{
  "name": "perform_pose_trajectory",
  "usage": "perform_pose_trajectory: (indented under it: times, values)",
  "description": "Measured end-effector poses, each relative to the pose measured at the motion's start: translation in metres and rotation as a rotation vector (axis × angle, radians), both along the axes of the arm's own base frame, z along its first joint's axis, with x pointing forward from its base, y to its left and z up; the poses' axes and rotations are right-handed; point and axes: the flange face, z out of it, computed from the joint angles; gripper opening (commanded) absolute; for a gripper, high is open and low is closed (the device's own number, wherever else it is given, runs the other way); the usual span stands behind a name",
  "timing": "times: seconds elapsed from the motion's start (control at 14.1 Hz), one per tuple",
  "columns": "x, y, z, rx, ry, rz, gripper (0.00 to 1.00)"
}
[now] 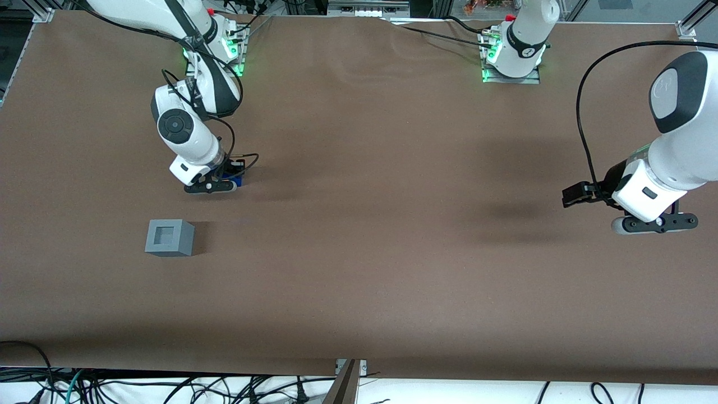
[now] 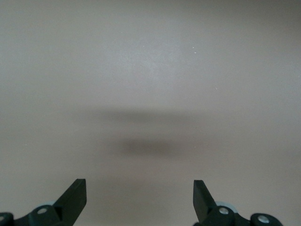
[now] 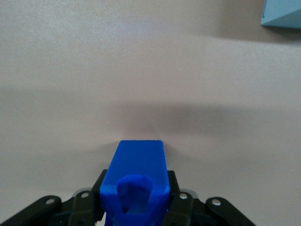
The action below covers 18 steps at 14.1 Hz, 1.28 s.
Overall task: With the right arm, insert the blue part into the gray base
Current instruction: 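Close the right gripper on the blue part, then lift the blue part and carry it toward the gray base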
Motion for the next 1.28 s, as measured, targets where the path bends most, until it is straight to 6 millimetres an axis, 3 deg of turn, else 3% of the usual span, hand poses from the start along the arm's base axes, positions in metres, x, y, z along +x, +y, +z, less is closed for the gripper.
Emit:
perform_pose_trajectory:
  times: [0.21, 0.35, 0.78, 0.92, 1.06, 1.28]
  values:
    - [0.007, 0.002, 0.015, 0.002, -0.021, 0.002, 0.23]
    - [0.016, 0.003, 0.038, -0.020, 0.009, -0.002, 0.23]
    - [0.067, 0.009, 0.156, -0.080, 0.094, -0.030, 0.24]
    - [0.079, 0.006, 0.182, -0.076, 0.081, -0.027, 0.24]
    - [0.096, -0.013, 0.196, -0.064, 0.053, -0.040, 0.25]
    - [0.130, -0.057, 0.201, -0.045, 0.029, -0.064, 0.25]
